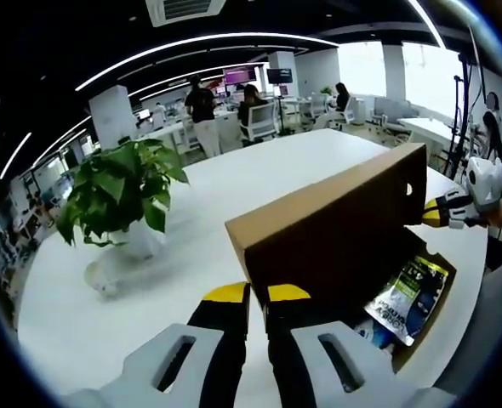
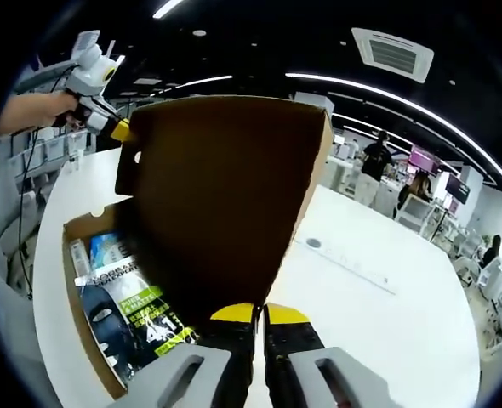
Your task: Operate the shoe box by opening the lid, removing the specified soft item, and placing it in the target area until the item is outside and the box remains undamaged.
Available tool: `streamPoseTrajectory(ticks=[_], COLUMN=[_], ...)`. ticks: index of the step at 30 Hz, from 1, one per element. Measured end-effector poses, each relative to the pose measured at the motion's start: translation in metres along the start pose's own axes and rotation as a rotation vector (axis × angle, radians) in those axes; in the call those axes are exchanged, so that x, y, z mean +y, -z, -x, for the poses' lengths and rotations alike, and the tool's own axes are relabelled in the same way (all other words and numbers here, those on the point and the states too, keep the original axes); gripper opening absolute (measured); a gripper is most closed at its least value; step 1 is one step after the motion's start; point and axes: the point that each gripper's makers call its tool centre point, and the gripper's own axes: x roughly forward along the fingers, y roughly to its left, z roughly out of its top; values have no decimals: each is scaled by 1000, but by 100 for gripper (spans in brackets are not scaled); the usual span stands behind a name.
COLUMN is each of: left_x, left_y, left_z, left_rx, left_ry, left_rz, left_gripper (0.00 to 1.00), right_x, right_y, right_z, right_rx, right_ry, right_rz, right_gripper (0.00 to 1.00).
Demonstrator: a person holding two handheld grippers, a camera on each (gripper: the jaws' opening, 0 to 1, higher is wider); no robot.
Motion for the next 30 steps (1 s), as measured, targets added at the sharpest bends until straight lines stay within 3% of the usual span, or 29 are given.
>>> streamPoseTrajectory(ticks=[5, 10, 30], left_x=[0, 0, -12], left_y=[0, 5, 55], left_z=[-2, -3, -12], left_rx=[-6, 2, 75], left_ry=[-4, -9, -7], left_rz=[-33, -2, 73], left_gripper=[5, 4, 6], right_x=[-1, -2, -1], right_y=[0, -1, -3], right_z=[-1, -1, -1], right_rx=[3, 1, 11], right_ry=[1, 1, -4], right_rz=[19, 13, 28], right_gripper=[0, 0, 0])
